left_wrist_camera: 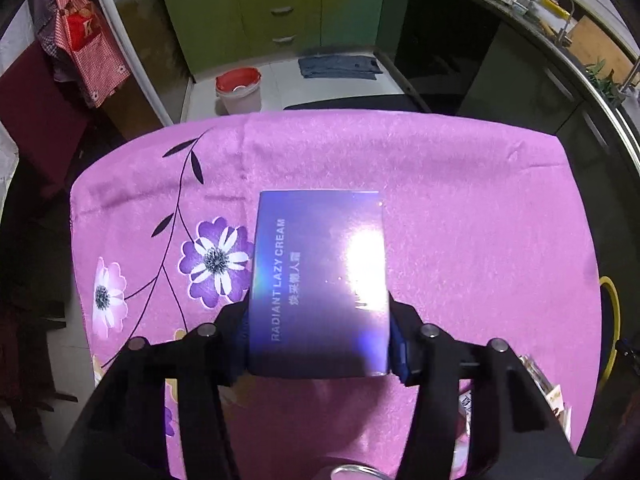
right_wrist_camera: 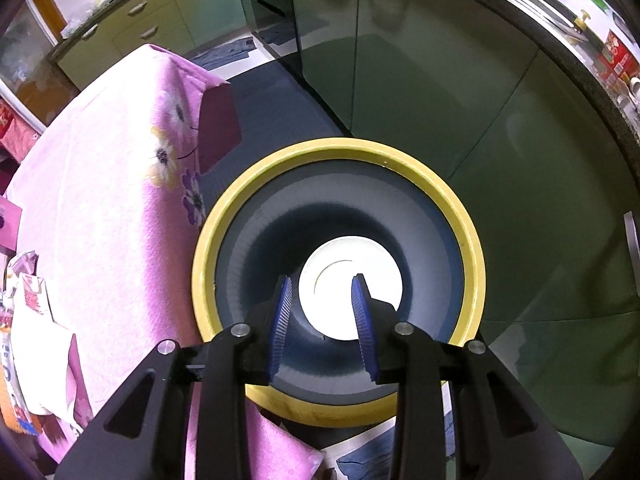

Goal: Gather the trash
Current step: 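Grasp the purple cream box with the left gripper and drop it into the bin, then grasp the white tissue with the right gripper and drop it into the bin, then grasp the clear plastic cup with the left gripper, then carry the plastic cup with the left gripper over the bin and release it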

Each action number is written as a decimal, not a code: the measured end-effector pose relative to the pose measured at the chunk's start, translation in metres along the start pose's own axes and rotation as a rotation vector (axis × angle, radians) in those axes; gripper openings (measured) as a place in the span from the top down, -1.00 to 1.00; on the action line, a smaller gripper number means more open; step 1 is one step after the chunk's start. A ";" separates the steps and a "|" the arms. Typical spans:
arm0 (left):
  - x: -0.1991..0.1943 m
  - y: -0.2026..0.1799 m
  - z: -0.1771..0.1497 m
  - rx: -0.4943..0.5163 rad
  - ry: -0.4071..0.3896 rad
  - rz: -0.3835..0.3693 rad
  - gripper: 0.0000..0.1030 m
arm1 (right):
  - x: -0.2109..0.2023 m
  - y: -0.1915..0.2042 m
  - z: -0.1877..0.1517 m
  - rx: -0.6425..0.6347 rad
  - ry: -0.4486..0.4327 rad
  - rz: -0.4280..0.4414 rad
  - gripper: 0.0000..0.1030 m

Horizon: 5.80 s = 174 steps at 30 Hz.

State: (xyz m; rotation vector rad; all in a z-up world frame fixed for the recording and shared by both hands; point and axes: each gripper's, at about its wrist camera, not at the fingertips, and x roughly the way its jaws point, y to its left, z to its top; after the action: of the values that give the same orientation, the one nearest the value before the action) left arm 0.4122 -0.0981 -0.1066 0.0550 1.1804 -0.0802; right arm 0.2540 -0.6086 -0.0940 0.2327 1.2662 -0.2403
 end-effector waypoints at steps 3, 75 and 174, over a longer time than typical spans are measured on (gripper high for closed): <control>-0.008 -0.001 -0.003 0.041 -0.016 -0.008 0.01 | -0.011 0.001 -0.003 -0.013 -0.015 0.008 0.39; -0.223 -0.017 -0.178 0.304 -0.414 -0.349 -0.71 | -0.054 0.195 -0.116 -0.506 0.021 0.416 -0.20; -0.146 0.069 -0.254 0.188 -0.196 -0.199 -0.16 | -0.071 0.027 -0.042 -0.128 -0.160 0.002 -0.07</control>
State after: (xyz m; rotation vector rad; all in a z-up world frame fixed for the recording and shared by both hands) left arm 0.1295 -0.0034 -0.0679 0.0929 0.9768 -0.3643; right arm 0.2042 -0.5669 -0.0366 0.1027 1.1176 -0.1722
